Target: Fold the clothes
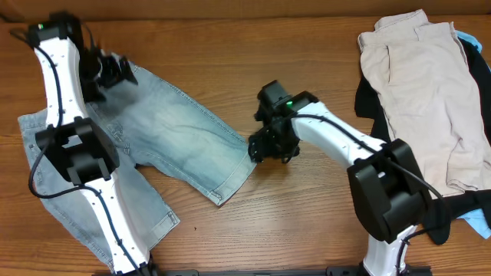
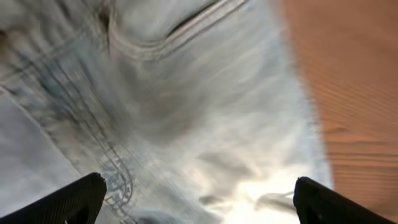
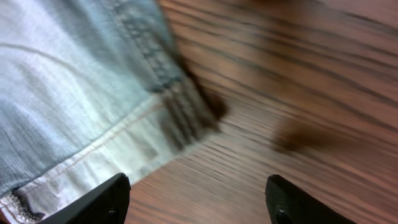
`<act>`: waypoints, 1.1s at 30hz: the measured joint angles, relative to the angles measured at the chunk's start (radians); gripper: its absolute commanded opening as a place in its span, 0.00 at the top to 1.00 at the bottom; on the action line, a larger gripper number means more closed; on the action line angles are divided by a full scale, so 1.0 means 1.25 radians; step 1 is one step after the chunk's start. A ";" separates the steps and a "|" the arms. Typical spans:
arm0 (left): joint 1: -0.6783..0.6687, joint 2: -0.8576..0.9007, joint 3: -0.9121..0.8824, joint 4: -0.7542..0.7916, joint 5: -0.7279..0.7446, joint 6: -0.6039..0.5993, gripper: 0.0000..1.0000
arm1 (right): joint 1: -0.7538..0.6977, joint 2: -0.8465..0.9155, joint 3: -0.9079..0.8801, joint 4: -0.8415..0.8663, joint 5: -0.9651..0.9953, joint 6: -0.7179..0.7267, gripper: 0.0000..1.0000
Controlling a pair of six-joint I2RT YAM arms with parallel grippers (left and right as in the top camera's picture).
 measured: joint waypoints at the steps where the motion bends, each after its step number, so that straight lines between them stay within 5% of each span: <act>1: -0.007 -0.004 0.032 -0.010 -0.009 0.001 0.00 | 0.006 0.003 0.000 0.008 -0.002 -0.006 0.26; 9: -0.059 -0.077 0.188 -0.060 -0.071 0.001 0.00 | 0.020 0.008 0.000 0.057 -0.003 -0.046 0.44; 21: -0.089 -0.110 0.200 -0.085 -0.111 0.022 0.00 | 0.014 0.027 0.000 0.058 0.013 0.034 0.37; 29: -0.089 -0.110 0.200 -0.086 -0.125 0.025 0.00 | 0.049 0.035 0.001 0.133 -0.008 0.181 0.66; 33: -0.089 -0.110 0.200 -0.086 -0.128 0.028 0.00 | 0.097 0.065 0.004 0.142 -0.001 0.237 0.91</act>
